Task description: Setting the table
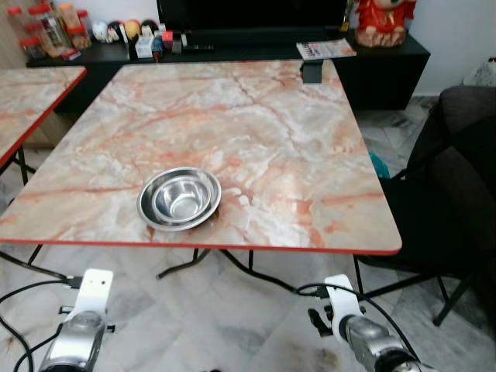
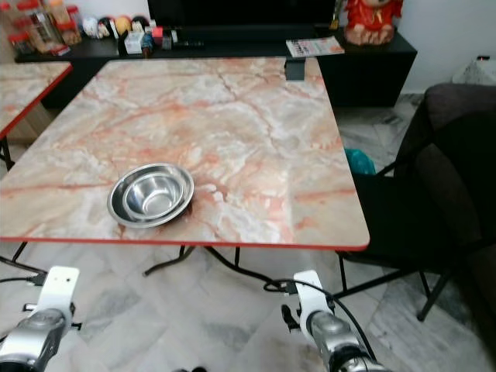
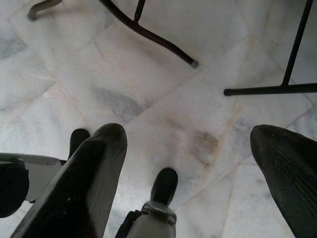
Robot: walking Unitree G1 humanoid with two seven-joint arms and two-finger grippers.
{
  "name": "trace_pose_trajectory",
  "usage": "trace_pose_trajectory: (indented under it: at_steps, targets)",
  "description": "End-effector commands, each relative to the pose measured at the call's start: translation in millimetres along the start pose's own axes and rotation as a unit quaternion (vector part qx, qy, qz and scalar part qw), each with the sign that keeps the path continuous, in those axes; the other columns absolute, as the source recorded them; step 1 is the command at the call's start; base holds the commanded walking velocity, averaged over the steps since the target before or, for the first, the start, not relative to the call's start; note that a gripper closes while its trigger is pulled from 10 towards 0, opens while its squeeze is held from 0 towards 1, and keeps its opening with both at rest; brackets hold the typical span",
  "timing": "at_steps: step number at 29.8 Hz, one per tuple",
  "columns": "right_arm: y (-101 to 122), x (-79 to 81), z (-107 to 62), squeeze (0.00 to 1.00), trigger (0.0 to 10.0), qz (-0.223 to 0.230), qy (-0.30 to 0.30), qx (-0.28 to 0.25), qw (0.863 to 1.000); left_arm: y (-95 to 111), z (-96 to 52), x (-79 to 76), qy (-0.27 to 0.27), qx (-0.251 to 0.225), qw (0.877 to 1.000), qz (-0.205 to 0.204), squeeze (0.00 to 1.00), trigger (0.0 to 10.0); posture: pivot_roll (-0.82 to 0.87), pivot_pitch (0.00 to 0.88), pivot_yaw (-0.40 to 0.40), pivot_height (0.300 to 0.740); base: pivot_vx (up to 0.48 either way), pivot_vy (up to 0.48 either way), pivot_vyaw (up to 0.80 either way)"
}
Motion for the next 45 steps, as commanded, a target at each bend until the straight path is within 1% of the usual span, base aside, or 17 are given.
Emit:
trace_pose_trajectory:
  at_steps: [1,4,6,9,23,26,28,30,31,32,33,34,36,38,40,42,45]
  targets:
    - [-1,1.8,0.3,0.0,10.0,0.002,0.003,0.003,1.0,8,2.9,-10.1,-0.016,-0.024,1.0,0.007,0.0,10.0,-0.03,0.058,0.047,0.74,0.0,0.0,0.0]
    - [-1,1.5,0.2,0.0,10.0,0.002,0.003,0.003,1.0,10,4.9,-18.1,-0.027,-0.026,0.999,0.01,0.0,10.0,-0.04,0.057,0.048,0.74,0.0,0.0,0.0]
    - [-1,1.1,0.2,0.0,10.0,0.003,0.002,0.003,1.0,25,5.7,-34.5,-0.055,-0.067,0.996,0.005,0.0,10.0,-0.04,0.059,0.044,0.74,0.0,0.0,0.0]
    - [-1,0.9,0.1,0.0,10.0,0.003,0.002,0.003,1.0,28,6.6,-40.9,-0.063,-0.078,0.995,-0.008,0.0,10.0,-0.04,0.059,0.044,0.74,0.0,0.0,0.0]
    - [-2,-0.2,0.0,0.0,10.0,0.005,0.0,0.005,1.0,7,9.3,-59.4,-0.076,-0.037,0.994,-0.066,0.0,10.0,-0.05,0.059,0.038,0.74,0.0,0.0,0.0]
    - [-2,-0.7,0.0,0.0,10.0,0.008,-0.003,0.003,1.0,5,8.5,-66.5,-0.087,-0.048,0.993,-0.059,0.0,10.0,-0.05,0.059,0.038,0.74,0.0,0.0,0.0]
    - [-2,-1.0,-0.1,0.0,10.0,0.009,-0.004,0.002,1.0,-6,7.6,-73.0,-0.094,-0.034,0.993,-0.061,0.0,10.0,-0.05,0.057,0.033,0.74,0.0,0.0,0.0]
    - [-2,-1.6,-0.2,0.0,10.0,0.01,-0.005,0.002,1.0,-24,5.1,-83.0,-0.102,-0.004,0.993,-0.057,0.0,10.0,-0.05,0.055,0.034,0.74,0.0,0.0,0.0]
    - [-3,-2.3,-0.2,0.0,10.0,0.011,-0.006,0.001,1.0,-33,2.7,-91.4,-0.116,0.012,0.993,-0.028,0.0,10.0,-0.06,0.053,0.036,0.74,0.0,0.0,0.0]
    - [-3,-3.0,-0.3,0.0,10.0,0.013,-0.008,0.0,1.0,-34,1.4,-96.0,-0.122,0.009,0.992,-0.013,0.0,10.0,-0.07,0.052,0.037,0.74,0.0,0.0,0.0]
    - [-3,-3.0,-0.3,0.0,10.0,0.013,-0.008,0.0,1.0,-34,1.4,-96.0,-0.122,0.009,0.992,-0.013,0.0,10.0,-0.07,0.052,0.037,0.74,0.0,0.0,0.0]
    - [-3,-5.1,-0.6,0.0,10.0,0.02,-0.013,-0.003,1.0,-31,-0.3,-103.3,-0.126,0.005,0.991,-0.049,0.0,10.0,-0.07,0.05,0.034,0.74,0.0,0.0,0.0]
    - [-3,-5.5,-0.6,0.0,10.0,0.021,-0.015,-0.004,1.0,-31,-0.6,-104.5,-0.125,0.007,0.991,-0.055,0.0,10.0,-0.07,0.05,0.034,0.74,0.0,0.0,0.0]
    - [-4,-8.1,-0.9,0.0,10.0,0.029,-0.022,-0.007,0.999,-30,-5.5,-119.9,-0.15,-0.007,0.989,-0.003,0.0,10.0,-0.07,0.049,0.031,0.74,0.0,0.0,0.0]
    - [-4,-9.3,-1.1,0.0,10.0,0.033,-0.025,-0.009,0.999,-27,-5.9,-121.4,-0.152,-0.015,0.988,-0.008,0.0,10.0,-0.07,0.049,0.03,0.74,0.0,0.0,0.0]
    - [-5,-11.5,-1.4,0.0,10.0,0.043,-0.031,-0.01,0.999,-34,-5.4,-118.6,-0.144,0.0,0.989,-0.032,0.0,10.0,-0.07,0.05,0.029,0.74,0.0,0.0,0.0]
    - [-6,-12.5,-1.7,0.0,10.0,0.042,-0.031,-0.01,0.999,-33,-5.4,-118.1,-0.141,-0.003,0.989,-0.035,0.0,10.0,-0.07,0.051,0.026,0.74,0.0,0.0,0.0]
Point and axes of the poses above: a point about 5 cm out from each wrist's last joint towards the gripper, its own z axis pointing out of the wrist towards the gripper, its own y axis along the axis of the wrist's last joint, x = y × z, the point moved 5 cm from there along z, pointing out of the wrist towards the gripper, and after that the axes turned 14 degrees about z, right-handed, at the moved point
